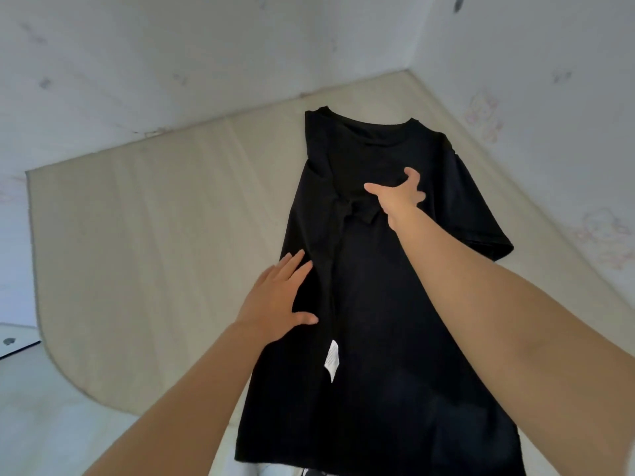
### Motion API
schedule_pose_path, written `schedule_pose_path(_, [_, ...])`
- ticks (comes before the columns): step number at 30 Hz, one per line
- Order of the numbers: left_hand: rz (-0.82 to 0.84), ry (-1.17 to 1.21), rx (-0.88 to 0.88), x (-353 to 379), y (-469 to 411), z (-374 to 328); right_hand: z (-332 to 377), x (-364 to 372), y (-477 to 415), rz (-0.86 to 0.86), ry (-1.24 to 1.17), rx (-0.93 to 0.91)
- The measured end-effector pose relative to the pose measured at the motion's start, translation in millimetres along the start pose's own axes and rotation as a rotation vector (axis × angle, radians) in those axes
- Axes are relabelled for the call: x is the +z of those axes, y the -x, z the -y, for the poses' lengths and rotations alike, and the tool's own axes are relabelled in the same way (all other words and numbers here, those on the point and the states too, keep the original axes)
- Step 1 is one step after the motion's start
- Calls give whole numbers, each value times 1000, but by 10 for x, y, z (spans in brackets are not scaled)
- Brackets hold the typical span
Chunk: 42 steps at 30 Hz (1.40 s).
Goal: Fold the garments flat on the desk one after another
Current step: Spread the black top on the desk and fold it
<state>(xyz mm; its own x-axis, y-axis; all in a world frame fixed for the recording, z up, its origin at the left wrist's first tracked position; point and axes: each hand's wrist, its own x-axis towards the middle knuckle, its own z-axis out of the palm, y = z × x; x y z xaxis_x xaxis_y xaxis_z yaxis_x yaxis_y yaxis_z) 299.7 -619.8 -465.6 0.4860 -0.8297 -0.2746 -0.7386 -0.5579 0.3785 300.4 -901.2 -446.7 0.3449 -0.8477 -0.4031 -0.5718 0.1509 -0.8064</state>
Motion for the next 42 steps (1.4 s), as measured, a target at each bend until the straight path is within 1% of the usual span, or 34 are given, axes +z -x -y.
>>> schedule_pose_path(1, [13,-31,0,-2,-50,19,12,-25,-85,-39,157,-48])
schedule_pose_path(3, [39,-109,-5,4,-94,36,22,-91,-246,-24,505,-156])
schedule_pose_path(5, [68,-177,-12,12,-87,35,20,-141,-378,35,659,-169])
schedule_pose_path(7, [75,-219,-29,17,-104,9,64,-196,-502,70,648,-157])
schedule_pose_path(9, [70,-252,-35,12,-132,-20,155,-260,-603,82,523,-233])
schedule_pose_path(11, [63,-261,-37,1,-138,-38,283,-314,-666,9,339,-368])
schedule_pose_path(13, [82,-245,-50,-6,-147,-60,400,-340,-718,-94,266,-436])
schedule_pose_path(14, [99,-246,-52,-20,-158,-85,413,-338,-753,-99,314,-451])
schedule_pose_path(16, [130,-267,-58,-47,-182,-157,352,-325,-790,-29,463,-452])
schedule_pose_path(18, [112,-279,-75,-14,-187,-206,207,-330,-756,35,563,-457])
schedule_pose_path(20, [51,-256,-73,38,-189,-259,13,-391,-650,52,623,-519])
schedule_pose_path(21, [23,-236,-61,61,-206,-286,-94,-459,-590,91,675,-548])
schedule_pose_path(24, [-61,-128,-48,61,-311,-350,-406,-685,-385,347,925,-600])
schedule_pose_path(25, [-115,-91,-44,30,-384,-403,-488,-808,-333,384,961,-620])
schedule_pose_path(26, [-160,-64,-40,-4,-459,-438,-548,-905,-279,375,951,-644])
schedule_pose_path(27, [-189,-47,-25,-47,-564,-497,-597,-1044,-235,315,913,-656])
schedule_pose_path(28, [-212,-31,-10,-89,-659,-535,-630,-1145,-183,217,872,-662])
schedule_pose_path(29, [-225,-17,10,-134,-782,-595,-672,-1275,-151,82,831,-639])
schedule_pose_path(30, [-228,-9,28,-180,-916,-664,-716,-1417,-127,-44,783,-583])
schedule_pose_path(31, [-226,-7,33,-220,-1045,-711,-759,-1539,-115,-126,720,-497])
schedule_pose_path(32, [-221,-2,38,-262,-1184,-761,-793,-1662,-103,-156,642,-390])
schedule_pose_path(34, [-206,20,31,-335,-1464,-863,-884,-1847,-79,-113,494,-217])
schedule_pose_path(35, [-197,21,32,-368,-1624,-911,-926,-1907,-64,-98,472,-202])
schedule_pose_path(37, [-167,-16,39,-435,-1905,-964,-961,-1906,-5,-110,569,-299])
schedule_pose_path(39, [-58,-73,41,-459,-2133,-958,-955,-1798,32,-84,718,-368])
schedule_pose_path(42, [195,-153,18,-426,-2337,-802,-946,-1596,-19,28,851,-265])
